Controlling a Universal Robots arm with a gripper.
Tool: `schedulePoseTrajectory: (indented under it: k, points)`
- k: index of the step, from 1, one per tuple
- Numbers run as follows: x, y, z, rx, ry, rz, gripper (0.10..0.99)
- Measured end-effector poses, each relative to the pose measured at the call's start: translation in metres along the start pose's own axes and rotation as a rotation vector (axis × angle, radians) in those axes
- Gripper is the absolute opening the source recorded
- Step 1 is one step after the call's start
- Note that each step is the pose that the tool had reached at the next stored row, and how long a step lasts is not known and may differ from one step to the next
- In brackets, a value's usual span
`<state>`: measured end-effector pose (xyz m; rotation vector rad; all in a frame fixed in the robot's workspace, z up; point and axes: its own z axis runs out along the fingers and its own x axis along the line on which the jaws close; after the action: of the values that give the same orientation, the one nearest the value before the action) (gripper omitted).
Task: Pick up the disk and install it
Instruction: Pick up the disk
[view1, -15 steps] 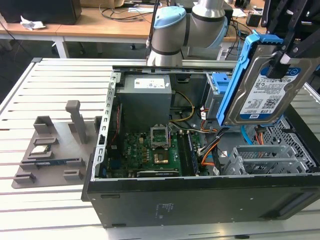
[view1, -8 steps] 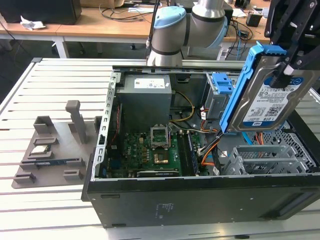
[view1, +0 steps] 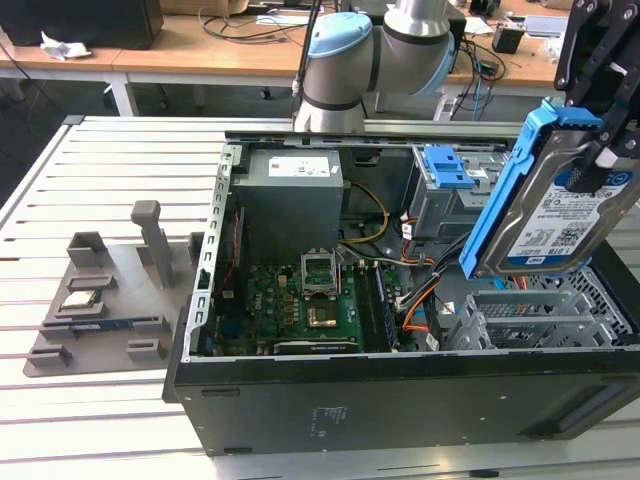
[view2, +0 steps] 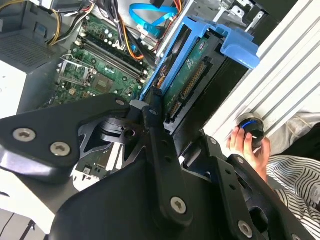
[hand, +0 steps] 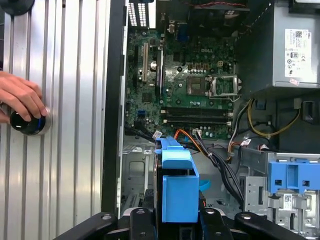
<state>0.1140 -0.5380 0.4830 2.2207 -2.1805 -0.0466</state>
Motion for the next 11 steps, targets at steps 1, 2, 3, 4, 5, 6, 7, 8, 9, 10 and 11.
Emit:
schedulePoseTrajectory:
  k: [1,2,3,4,5,6,7,8,9,10,11]
  points:
    - [0.0002,-0.0012,0.0004,0.000,-0.0001,0.000,0.365]
    - [0.0003,-0.0033,0.0008,0.000,0.0007,0.000,0.365]
    - [0.0004,-0.0039,0.0011,0.000,0.0007,0.000,0.365]
    - [0.0004,-0.0044,0.0013,0.000,0.0007,0.000,0.365]
    - [0.0005,-0.0051,0.0018,0.000,0.0006,0.000,0.365]
    - [0.0006,-0.0053,0.0022,0.000,0.0006,0.000,0.365]
    - [0.0006,-0.0055,0.0027,0.000,0.0006,0.000,0.365]
    - [0.0007,-0.0057,0.0031,0.000,0.0006,0.000,0.365]
    - [0.0007,-0.0059,0.0034,0.000,0.0006,0.000,0.365]
    - [0.0008,-0.0060,0.0037,0.000,0.0006,0.000,0.365]
    - [0.0008,-0.0060,0.0040,0.000,0.0005,0.000,0.365]
